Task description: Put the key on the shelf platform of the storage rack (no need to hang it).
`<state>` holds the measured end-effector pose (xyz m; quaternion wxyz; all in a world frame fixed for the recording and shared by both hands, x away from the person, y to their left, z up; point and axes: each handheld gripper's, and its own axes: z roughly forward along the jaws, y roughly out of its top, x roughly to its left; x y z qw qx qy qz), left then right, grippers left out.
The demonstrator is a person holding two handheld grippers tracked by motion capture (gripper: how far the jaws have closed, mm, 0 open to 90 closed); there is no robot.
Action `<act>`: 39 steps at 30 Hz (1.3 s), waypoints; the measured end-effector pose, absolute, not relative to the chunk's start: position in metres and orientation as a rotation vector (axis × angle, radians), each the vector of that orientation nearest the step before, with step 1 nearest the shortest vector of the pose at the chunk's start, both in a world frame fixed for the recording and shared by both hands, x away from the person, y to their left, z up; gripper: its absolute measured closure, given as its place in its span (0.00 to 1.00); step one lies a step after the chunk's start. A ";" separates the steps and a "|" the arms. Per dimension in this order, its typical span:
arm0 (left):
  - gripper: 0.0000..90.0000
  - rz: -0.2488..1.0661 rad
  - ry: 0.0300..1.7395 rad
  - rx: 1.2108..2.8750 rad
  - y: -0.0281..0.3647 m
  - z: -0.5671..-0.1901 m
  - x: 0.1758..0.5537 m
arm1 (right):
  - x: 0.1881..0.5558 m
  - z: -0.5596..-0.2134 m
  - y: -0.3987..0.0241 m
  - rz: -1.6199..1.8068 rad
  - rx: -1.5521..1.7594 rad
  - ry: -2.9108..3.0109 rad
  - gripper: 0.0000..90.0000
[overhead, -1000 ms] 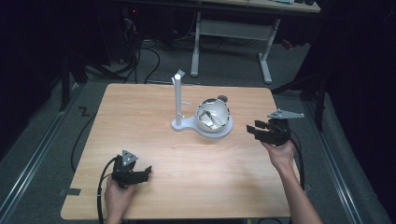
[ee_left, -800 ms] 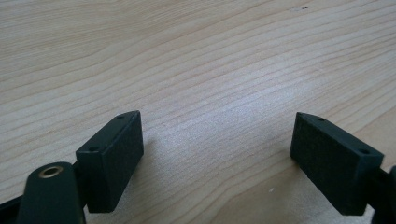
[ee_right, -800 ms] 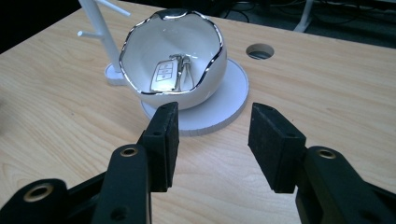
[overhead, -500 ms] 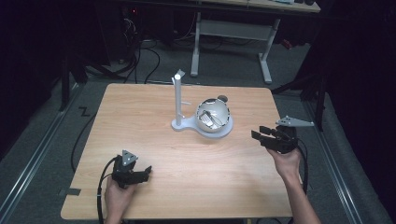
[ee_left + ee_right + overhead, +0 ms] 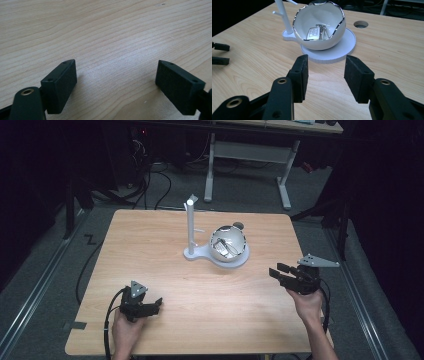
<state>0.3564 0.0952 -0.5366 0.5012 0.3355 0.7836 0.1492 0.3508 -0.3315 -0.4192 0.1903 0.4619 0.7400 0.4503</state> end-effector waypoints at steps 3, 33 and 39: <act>0.20 0.362 1.888 0.817 0.096 -0.537 0.356 | 0.348 -0.423 -0.328 1.287 1.297 2.079 0.61; 0.20 0.360 1.896 0.806 0.095 -0.537 0.357 | 0.355 -0.469 -0.278 1.336 1.248 2.179 0.58; 0.20 0.360 1.897 0.804 0.095 -0.536 0.357 | 0.359 -0.482 -0.265 1.314 1.239 2.230 0.58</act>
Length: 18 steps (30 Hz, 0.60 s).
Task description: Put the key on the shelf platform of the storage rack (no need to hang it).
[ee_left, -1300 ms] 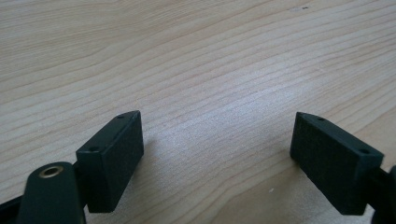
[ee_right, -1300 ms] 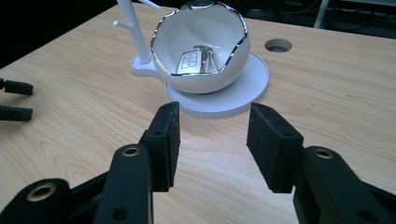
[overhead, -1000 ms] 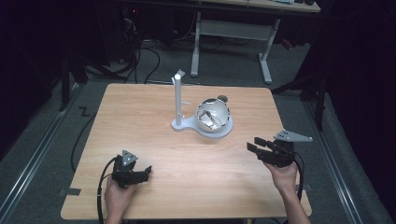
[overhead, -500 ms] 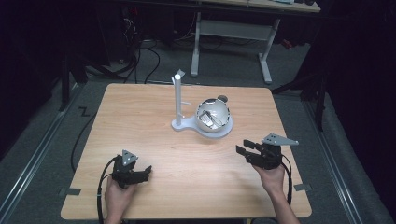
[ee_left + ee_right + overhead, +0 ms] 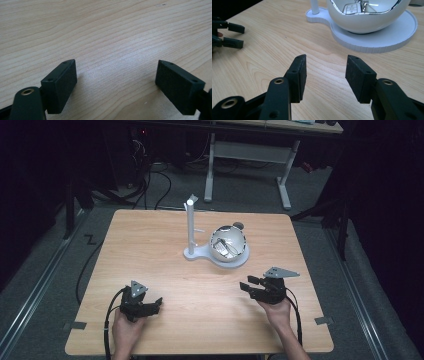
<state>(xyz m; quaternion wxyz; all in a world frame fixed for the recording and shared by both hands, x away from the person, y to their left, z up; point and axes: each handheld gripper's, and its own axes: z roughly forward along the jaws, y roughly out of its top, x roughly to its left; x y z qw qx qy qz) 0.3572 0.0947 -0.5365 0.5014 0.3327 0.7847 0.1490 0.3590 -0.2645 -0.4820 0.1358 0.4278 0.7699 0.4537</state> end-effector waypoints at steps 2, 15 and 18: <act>0.20 0.361 1.896 0.805 0.095 -0.537 0.357 | 0.360 -0.485 -0.262 1.313 1.244 2.240 0.58; 0.20 0.358 1.910 0.785 0.094 -0.536 0.358 | 0.356 -0.509 -0.252 1.229 1.253 2.262 0.57; 0.20 0.359 1.910 0.785 0.094 -0.536 0.358 | 0.355 -0.513 -0.251 1.176 1.257 2.264 0.56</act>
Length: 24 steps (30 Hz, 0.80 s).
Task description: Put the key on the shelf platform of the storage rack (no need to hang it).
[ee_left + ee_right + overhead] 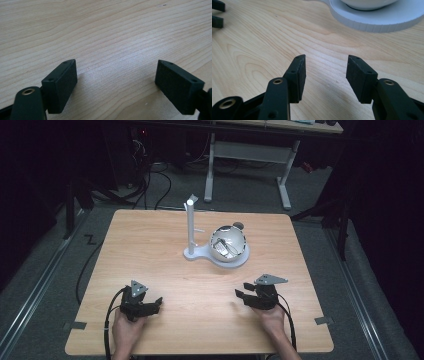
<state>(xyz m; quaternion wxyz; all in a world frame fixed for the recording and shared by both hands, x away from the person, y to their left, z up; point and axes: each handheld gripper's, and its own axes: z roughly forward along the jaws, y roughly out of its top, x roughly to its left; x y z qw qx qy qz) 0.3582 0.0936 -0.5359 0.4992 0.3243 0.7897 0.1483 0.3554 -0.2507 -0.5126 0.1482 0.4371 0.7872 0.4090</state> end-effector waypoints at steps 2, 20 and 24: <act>0.20 0.358 1.911 0.784 0.094 -0.536 0.358 | 0.356 -0.515 -0.250 1.157 1.260 2.270 0.55; 0.21 0.361 1.904 0.789 0.094 -0.536 0.358 | 0.354 -0.531 -0.248 0.961 1.236 2.252 0.47; 0.21 0.360 1.904 0.791 0.094 -0.536 0.357 | 0.354 -0.531 -0.248 0.951 1.248 2.243 0.44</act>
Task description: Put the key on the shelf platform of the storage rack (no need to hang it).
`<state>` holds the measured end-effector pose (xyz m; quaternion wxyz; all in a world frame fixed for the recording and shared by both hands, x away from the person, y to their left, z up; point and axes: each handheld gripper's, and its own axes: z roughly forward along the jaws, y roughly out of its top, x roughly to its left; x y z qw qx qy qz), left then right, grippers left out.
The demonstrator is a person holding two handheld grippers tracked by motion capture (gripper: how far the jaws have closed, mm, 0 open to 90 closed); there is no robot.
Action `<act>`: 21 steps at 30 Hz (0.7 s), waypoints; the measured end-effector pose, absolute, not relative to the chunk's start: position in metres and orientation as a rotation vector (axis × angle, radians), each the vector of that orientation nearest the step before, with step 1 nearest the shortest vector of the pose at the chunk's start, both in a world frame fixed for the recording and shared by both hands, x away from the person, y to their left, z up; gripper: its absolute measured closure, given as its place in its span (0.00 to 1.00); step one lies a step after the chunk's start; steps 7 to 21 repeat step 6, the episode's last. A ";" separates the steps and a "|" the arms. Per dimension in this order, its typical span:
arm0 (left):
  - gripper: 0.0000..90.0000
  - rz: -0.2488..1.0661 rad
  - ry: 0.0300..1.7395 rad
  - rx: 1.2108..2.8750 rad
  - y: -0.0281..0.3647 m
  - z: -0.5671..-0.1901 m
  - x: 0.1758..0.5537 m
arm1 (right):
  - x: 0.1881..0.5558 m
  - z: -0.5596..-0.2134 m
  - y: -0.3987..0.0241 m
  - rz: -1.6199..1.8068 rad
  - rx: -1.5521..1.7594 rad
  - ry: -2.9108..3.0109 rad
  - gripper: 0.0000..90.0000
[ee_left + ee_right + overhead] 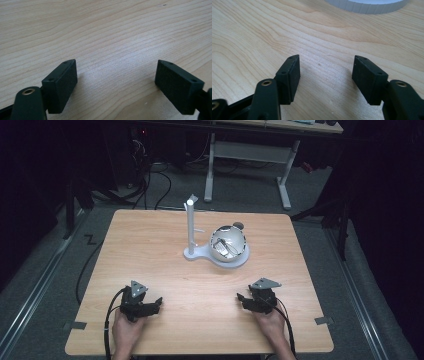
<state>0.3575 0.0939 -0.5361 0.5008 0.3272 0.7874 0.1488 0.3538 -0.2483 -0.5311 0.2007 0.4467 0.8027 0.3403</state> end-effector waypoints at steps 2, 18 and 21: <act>0.21 0.364 1.896 0.801 0.095 -0.537 0.357 | 0.354 -0.531 -0.248 0.950 1.249 2.242 0.44; 0.21 0.365 1.897 0.801 0.095 -0.537 0.357 | 0.354 -0.531 -0.249 0.954 1.249 2.244 0.44; 0.21 0.365 1.897 0.801 0.095 -0.537 0.357 | 0.354 -0.531 -0.249 0.954 1.249 2.244 0.44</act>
